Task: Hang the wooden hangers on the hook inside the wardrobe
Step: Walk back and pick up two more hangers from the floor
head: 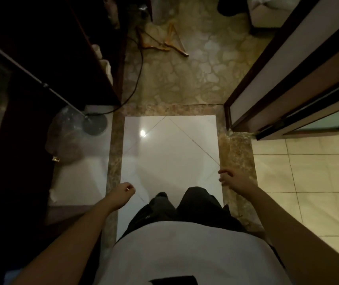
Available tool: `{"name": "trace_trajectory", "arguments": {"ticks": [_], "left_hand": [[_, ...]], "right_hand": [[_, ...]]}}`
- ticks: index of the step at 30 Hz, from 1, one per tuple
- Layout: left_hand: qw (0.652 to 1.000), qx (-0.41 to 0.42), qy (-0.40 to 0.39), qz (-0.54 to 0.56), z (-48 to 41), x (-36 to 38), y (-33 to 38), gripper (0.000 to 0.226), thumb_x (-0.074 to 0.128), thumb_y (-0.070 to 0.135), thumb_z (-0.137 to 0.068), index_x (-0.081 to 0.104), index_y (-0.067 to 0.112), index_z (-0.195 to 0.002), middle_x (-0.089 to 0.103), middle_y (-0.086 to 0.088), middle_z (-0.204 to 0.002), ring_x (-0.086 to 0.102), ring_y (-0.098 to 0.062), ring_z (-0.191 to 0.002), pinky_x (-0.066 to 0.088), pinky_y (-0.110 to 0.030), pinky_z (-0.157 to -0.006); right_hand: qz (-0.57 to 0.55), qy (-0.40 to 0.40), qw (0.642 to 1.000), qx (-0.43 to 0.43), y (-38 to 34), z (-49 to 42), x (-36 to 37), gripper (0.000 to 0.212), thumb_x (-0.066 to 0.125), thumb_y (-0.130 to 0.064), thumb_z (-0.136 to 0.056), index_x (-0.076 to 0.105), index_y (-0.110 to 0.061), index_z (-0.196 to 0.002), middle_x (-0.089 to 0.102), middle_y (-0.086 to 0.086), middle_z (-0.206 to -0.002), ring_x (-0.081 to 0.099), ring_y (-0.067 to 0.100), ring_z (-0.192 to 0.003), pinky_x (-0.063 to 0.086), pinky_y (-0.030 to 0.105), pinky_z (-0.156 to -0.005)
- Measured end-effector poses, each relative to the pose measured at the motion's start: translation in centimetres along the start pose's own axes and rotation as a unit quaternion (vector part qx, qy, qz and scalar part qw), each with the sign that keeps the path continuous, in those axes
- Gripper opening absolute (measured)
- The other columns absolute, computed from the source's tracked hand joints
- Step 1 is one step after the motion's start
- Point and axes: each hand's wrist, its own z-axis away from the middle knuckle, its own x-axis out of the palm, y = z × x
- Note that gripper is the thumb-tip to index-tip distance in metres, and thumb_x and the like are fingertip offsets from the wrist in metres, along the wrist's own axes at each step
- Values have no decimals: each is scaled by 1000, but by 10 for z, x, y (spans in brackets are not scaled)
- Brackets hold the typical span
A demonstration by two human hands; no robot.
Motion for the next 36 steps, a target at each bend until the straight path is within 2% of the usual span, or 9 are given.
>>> {"name": "trace_trajectory", "arguments": {"ticks": [4,7,9,16,19,24,28,34,36], "left_hand": [[1000,30,-1,-4,-33,-34,61,29,45,19,-96,58,0,-114,61,-16,-104,59,-27,-95,49,-38,-85],[998,43,16,42,-61,-55,116,29,44,21,-97,57,2,-114,60,-13,-106,58,-21,-92,49,-34,-80],[996,47,22,68,-78,-64,150,28,42,22,-98,56,5,-116,59,-10,-106,56,-19,-92,43,-26,-70],[997,-6,26,70,-127,-73,224,25,42,15,-98,55,0,-114,56,-14,-102,55,-23,-90,45,-27,-67],[995,-22,33,87,-140,-76,241,24,42,14,-98,55,1,-113,57,-14,-102,56,-24,-91,47,-29,-75],[989,-71,56,119,-157,-85,252,27,41,12,-98,53,-5,-116,56,-14,-98,55,-21,-86,43,-25,-75],[979,-117,59,157,-175,-96,259,14,42,8,-98,54,2,-100,53,-18,-98,52,-18,-77,43,-24,-67],[979,-127,44,150,-235,-143,298,15,42,8,-97,53,5,-89,53,-11,-83,50,-19,-74,41,-22,-60],[982,-115,34,146,-264,-169,320,19,42,7,-97,53,6,-81,54,-16,-89,51,-23,-78,44,-28,-69]], "right_hand": [[-3,-4,995,102,33,-12,-19,29,40,-10,-97,54,5,-117,52,11,-97,48,8,-71,42,16,-62],[11,2,991,134,51,-32,-40,34,39,-13,-98,56,13,-112,57,21,-94,55,24,-80,49,36,-82],[0,3,989,151,54,-51,-59,34,40,-13,-97,56,14,-110,59,31,-108,56,34,-87,48,36,-78],[10,-22,993,118,-1,-141,-148,29,41,-24,-97,58,-12,-117,57,14,-114,54,28,-103,44,36,-91],[28,-31,996,83,-44,-189,-187,19,42,-27,-95,59,-22,-101,59,12,-112,56,26,-101,47,42,-95],[64,-50,996,-23,-153,-259,-251,27,42,-17,-96,57,-8,-117,60,9,-101,59,25,-94,49,32,-78],[43,-14,995,-91,-228,-307,-284,32,45,-15,-94,56,-4,-122,62,11,-106,60,23,-92,49,34,-83],[29,-42,996,-68,-269,-363,-298,27,44,-12,-95,57,-3,-117,59,10,-97,57,21,-88,45,20,-65],[14,-43,998,-31,-265,-381,-298,26,44,-11,-95,58,-3,-115,60,13,-100,58,24,-89,47,22,-66]]}}
